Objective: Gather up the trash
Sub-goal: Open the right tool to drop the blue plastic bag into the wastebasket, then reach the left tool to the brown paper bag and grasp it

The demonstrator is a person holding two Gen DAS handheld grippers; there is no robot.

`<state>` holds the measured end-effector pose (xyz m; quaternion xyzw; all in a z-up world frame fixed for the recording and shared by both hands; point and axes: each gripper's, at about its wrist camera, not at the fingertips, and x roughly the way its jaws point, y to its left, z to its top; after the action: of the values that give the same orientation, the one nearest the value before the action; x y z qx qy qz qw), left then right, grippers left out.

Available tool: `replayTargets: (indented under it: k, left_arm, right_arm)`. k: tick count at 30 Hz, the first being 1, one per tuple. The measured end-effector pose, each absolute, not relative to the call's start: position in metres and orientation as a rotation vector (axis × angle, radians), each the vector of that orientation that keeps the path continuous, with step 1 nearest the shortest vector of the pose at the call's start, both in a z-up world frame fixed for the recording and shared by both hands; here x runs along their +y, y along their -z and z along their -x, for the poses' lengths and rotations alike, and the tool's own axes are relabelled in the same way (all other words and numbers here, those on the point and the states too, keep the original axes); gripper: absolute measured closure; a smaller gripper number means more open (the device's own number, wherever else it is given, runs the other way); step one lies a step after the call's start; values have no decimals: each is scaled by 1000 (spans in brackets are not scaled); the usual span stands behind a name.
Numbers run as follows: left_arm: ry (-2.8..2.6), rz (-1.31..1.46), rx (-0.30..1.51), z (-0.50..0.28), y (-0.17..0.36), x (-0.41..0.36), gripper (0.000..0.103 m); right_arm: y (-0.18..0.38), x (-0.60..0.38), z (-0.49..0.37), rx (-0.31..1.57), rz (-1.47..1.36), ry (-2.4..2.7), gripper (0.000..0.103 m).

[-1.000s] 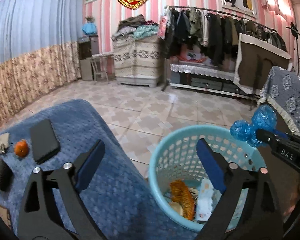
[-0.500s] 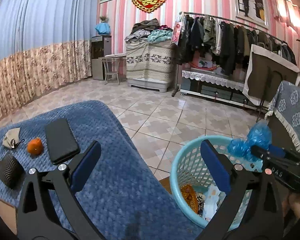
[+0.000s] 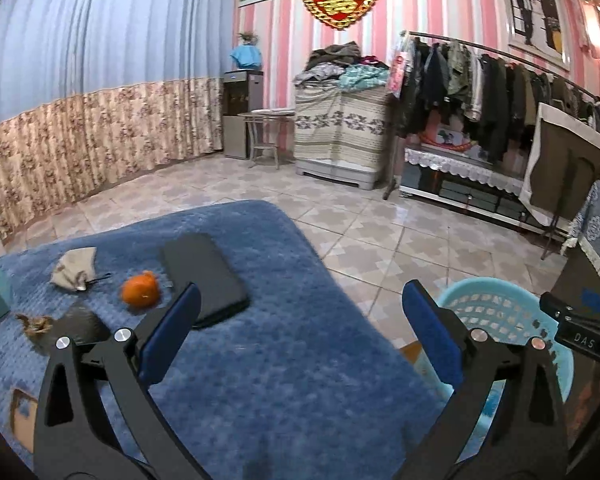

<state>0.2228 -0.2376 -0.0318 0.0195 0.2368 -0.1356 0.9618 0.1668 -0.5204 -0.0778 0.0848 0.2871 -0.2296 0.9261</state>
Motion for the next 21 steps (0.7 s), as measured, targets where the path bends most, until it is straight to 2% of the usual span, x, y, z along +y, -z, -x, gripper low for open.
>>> replayTargets:
  k: [12,21]
  left_arm:
    - [101,-20,505,-236,31,-113,5]
    - [-50,15,605,-262,57,-1,5]
  right_arm:
    - [70,-454,-197,594,-93,386,4]
    - [76,-396,-220,627,-20,323,4]
